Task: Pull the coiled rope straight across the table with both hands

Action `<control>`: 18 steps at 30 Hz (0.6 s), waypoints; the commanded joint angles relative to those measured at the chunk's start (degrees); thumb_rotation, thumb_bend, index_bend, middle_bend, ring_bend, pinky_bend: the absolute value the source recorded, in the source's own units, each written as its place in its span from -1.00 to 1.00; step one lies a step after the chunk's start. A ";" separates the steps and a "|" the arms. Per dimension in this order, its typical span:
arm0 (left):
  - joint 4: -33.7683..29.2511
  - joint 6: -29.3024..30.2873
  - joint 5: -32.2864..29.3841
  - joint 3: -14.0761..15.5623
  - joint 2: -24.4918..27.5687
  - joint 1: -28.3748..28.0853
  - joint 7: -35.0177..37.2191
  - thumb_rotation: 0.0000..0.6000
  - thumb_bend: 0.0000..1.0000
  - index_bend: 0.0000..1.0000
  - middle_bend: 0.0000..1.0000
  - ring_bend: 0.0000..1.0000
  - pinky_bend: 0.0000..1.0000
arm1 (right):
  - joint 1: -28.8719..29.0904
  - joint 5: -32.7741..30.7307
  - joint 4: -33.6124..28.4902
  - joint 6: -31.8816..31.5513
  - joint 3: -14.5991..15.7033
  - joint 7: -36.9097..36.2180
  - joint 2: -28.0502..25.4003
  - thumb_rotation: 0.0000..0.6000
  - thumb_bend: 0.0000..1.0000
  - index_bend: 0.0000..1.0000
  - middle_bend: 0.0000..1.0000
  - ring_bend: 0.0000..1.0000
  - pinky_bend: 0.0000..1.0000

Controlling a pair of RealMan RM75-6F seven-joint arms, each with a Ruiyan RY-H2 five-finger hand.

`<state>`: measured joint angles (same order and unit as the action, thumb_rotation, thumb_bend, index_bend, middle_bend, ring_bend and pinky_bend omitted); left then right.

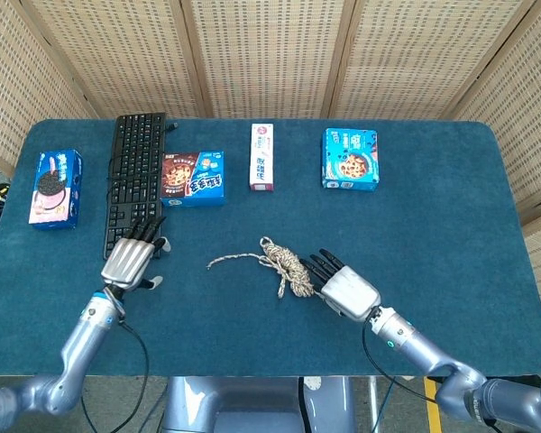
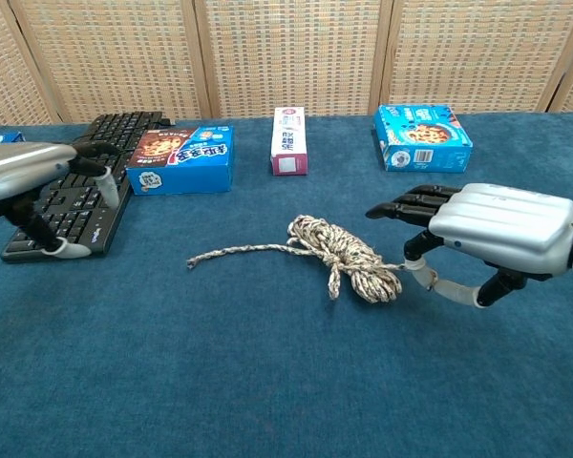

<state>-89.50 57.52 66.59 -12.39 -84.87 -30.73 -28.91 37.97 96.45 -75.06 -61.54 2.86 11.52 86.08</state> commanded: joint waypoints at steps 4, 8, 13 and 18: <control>8.20 -0.49 -2.89 -1.85 -9.25 -5.65 -3.00 1.00 -0.50 -0.16 -1.00 -1.00 -1.00 | 0.09 0.19 1.07 0.51 0.26 -1.08 0.59 1.00 0.17 0.24 -0.97 -1.00 -1.00; 11.00 -0.74 -5.72 -2.42 -13.46 -8.06 -5.56 1.00 -0.49 -0.15 -1.00 -1.00 -1.00 | 0.13 0.28 1.45 0.70 0.31 -1.29 0.93 1.00 0.17 0.25 -0.97 -1.00 -1.00; 14.29 -2.04 -9.17 -2.24 -17.10 -10.78 -8.98 1.00 -0.46 -0.15 -1.00 -1.00 -1.00 | 0.24 0.16 1.88 1.10 0.25 -1.68 1.36 1.00 0.17 0.25 -0.97 -1.00 -1.00; 16.18 -2.85 -11.25 -1.30 -18.02 -12.03 -10.74 1.00 -0.44 -0.15 -1.00 -1.00 -1.00 | 0.30 0.11 2.54 1.34 0.23 -2.07 1.93 1.00 0.17 0.25 -0.97 -1.00 -1.00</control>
<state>-73.62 54.85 55.64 -13.94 -102.68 -42.47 -39.37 38.27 96.57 -72.54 -60.23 3.09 9.47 87.99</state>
